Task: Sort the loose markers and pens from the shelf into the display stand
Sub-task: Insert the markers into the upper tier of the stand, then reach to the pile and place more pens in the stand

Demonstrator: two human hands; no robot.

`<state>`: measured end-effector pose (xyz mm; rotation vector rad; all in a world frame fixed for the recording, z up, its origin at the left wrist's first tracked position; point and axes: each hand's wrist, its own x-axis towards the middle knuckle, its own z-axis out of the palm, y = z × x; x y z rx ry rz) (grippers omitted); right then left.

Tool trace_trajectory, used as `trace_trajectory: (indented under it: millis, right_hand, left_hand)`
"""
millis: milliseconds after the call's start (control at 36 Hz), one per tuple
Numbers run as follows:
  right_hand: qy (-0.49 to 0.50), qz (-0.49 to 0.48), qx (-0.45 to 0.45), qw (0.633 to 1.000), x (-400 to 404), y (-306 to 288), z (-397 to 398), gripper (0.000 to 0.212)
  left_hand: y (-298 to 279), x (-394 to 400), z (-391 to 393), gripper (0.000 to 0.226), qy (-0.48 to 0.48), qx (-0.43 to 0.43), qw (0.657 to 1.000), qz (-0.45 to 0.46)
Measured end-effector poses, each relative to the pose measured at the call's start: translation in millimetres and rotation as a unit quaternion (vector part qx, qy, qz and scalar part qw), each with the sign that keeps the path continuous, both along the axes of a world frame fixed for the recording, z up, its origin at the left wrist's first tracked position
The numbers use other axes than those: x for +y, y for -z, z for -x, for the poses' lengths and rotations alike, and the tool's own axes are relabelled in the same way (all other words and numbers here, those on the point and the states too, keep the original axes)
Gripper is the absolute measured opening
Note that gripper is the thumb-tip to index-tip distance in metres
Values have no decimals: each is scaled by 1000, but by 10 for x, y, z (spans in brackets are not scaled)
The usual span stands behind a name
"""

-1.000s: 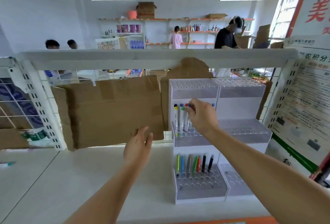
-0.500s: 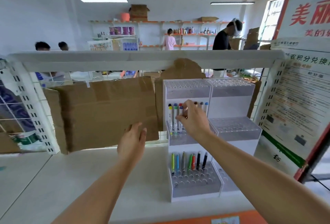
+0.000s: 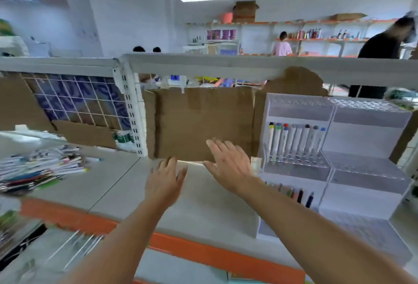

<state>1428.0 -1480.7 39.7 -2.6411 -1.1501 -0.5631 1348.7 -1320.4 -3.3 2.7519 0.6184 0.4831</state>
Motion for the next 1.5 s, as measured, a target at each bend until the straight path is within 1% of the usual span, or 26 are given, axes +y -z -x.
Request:
trace_trajectory:
  millis: [222,361,444,556,667,778,945,1167,1278,1417,1500]
  right_hand:
    - [-64,93,90,990,841,323,384,62]
    - [-118,119,113,979,1473,339,696,61]
    - [-145,124,119,974,1886,330,904,61]
    - [-165,129,114,971,2421,305,1209,61]
    - [-174,130,119,969,2902,274,1495,60]
    - [-163,137,124,969,3260,270,1648,61]
    - [-134,163,143,967,3683,359,1705,59]
    - [-107,171,147,968,4265,546,1448,56]
    - [-113,177,157,965,4587,637,1287,55]
    - [-139,176,173,959,4962,734,1124,50]
    - [-164,184,163,955,5162,809,1022,40]
  left_hand:
    - [255,735,848,57,-112,77,991,-5]
    - [320,1256,1365,56,-179,102,978,24]
    - [333,1581,1693,56,-205,114,972,28]
    - [282,1949,2118,58,-230,110,965,68]
    - [233,2361,2436,58,-241,122,960,67]
    - [249,2696,2647,57,-242,127,960,64]
    - [368,3121,2780,58,-239,144,958,60]
    - [485,3568,2584,58,-223,153,959,86]
    - [559,3830,2410,58,-220,148,960,92]
    - [561,4125,2157,59,-218,175,956,93]
    - [564,4305,1982,57,-212,172,957,97]
